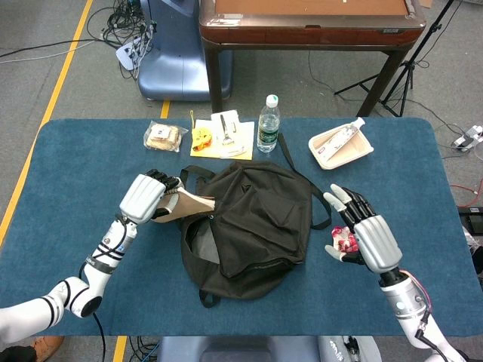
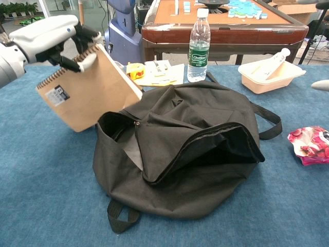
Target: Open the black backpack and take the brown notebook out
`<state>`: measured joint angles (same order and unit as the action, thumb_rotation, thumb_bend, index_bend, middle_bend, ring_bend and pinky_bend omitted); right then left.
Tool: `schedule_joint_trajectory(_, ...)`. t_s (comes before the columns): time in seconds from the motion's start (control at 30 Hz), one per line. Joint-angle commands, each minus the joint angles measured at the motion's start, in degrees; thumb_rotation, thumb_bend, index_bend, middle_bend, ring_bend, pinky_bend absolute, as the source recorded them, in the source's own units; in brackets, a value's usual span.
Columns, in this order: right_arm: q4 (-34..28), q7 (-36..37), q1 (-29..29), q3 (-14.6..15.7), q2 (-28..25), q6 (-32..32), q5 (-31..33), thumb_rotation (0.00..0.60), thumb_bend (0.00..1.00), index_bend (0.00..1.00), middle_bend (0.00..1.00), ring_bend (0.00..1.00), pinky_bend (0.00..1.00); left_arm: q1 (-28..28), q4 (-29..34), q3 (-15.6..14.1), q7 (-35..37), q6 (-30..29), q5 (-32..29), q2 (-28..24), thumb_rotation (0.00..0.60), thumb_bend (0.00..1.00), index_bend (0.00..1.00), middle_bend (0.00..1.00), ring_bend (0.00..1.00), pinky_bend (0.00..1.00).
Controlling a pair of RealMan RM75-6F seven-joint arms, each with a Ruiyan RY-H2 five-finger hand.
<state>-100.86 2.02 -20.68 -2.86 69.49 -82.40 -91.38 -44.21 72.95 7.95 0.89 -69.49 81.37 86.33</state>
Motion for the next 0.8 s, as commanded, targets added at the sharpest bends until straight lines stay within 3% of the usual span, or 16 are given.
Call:
schedule_joint_trajectory(0.03, 0.1, 0.2, 0.5, -0.4, -0.4, 0.0, 0.8, 0.600, 0.00, 0.00, 0.00, 0.00, 0.11, 1.3, 18.1, -1.8, -10.1, 9.5, -8.9, -9.8, 0.599, 0.33, 0.23, 0.41, 0.40, 0.39)
schedule_joint_trajectory(0.2, 0.4, 0.4, 1.3, -1.0, -1.5, 0.2, 2.5, 0.600, 0.00, 0.00, 0.00, 0.00, 0.11, 2.5, 27.4, -1.4, -13.4, 9.8, -12.3, -15.4, 0.461, 0.22, 0.04, 0.23, 0.23, 0.34)
schedule_joint_trajectory(0.3, 0.4, 0.7, 2.0, -1.3, -2.0, -0.1, 3.0, 0.600, 0.00, 0.00, 0.00, 0.00, 0.11, 3.7, 31.3, -1.4, -13.3, 8.5, -11.8, -17.9, 0.405, 0.20, 0.01, 0.19, 0.21, 0.33)
schedule_joint_trajectory(0.37, 0.5, 0.6, 2.4, -1.4, -2.3, -0.5, 3.1, 0.600, 0.00, 0.00, 0.00, 0.00, 0.11, 4.7, 33.0, -1.1, -12.3, 6.9, -10.9, -19.2, 0.408, 0.20, 0.01, 0.19, 0.21, 0.32)
schedule_joint_trajectory(0.5, 0.4, -0.1, 3.3, -1.3, -3.8, -0.2, 3.9, 0.600, 0.00, 0.00, 0.00, 0.00, 0.11, 6.7, 33.9, -0.2, -11.2, 3.5, -10.0, -20.5, 0.586, 0.20, 0.01, 0.19, 0.21, 0.32)
schedule_joint_trajectory(0.6, 0.0, -0.4, 3.8, -0.9, -6.0, 0.9, 4.9, 0.600, 0.03, 0.00, 0.03, 0.00, 0.12, 8.2, 32.6, 0.4, -10.8, 1.6, -11.0, -20.5, 0.600, 0.20, 0.04, 0.19, 0.21, 0.32)
schedule_joint_trajectory(0.67, 0.1, -1.2, 4.2, -0.7, -7.4, 1.5, 5.5, 0.600, 0.09, 0.00, 0.11, 0.01, 0.16, 9.3, 31.4, 0.5, -10.3, 0.6, -12.3, -20.5, 0.600, 0.20, 0.06, 0.19, 0.21, 0.32)
schedule_joint_trajectory(0.8, 1.1, -1.4, 5.3, 0.2, -9.0, 1.6, 5.1, 0.600, 0.22, 0.16, 0.26, 0.12, 0.27, 12.1, 28.6, 0.4, -9.5, -1.9, -14.2, -20.1, 0.600, 0.20, 0.10, 0.19, 0.21, 0.32)
